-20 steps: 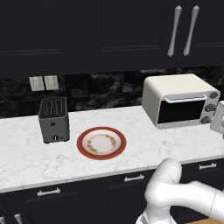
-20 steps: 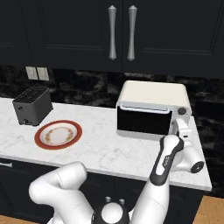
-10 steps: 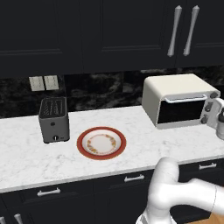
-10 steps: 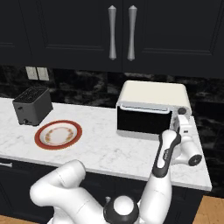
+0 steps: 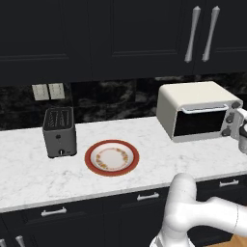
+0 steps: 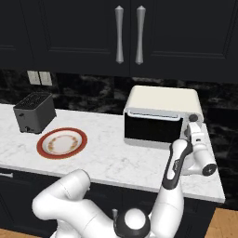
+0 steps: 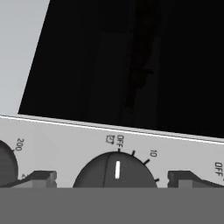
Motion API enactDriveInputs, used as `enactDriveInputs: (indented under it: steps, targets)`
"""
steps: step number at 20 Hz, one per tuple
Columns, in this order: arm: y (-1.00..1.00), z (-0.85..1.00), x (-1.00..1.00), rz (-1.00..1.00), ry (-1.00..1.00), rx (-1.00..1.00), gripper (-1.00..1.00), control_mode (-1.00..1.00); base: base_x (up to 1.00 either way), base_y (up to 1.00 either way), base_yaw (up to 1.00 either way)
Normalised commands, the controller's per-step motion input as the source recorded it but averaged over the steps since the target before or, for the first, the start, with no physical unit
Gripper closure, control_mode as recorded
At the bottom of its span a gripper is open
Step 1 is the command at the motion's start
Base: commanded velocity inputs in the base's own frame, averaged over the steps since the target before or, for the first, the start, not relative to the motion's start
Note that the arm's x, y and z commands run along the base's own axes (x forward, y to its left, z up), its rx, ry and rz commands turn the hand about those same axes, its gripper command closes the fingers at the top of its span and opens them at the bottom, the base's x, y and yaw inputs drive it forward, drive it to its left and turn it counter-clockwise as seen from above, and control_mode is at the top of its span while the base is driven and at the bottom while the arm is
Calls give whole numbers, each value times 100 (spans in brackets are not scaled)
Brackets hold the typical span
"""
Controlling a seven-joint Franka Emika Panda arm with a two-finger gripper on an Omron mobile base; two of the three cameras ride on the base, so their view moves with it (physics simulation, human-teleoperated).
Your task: Pick up the kebab skewer and baguette bread, and place them inside the toaster oven. Close the toaster oven door and start by setting the timer.
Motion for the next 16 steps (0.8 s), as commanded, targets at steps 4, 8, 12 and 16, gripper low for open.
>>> enactDriveInputs:
  steps: [4,8,12,16]
  targets:
    - [0,-7,14,-2,0,0,-100,-100,0,0,0]
    - [0,0,0,-1,0,0,-100,-100,0,0,0]
    - [0,0,0,-2,0,4,-100,-100,0,0,0]
    - [0,0,0,-3,0,6,-100,-100,0,0,0]
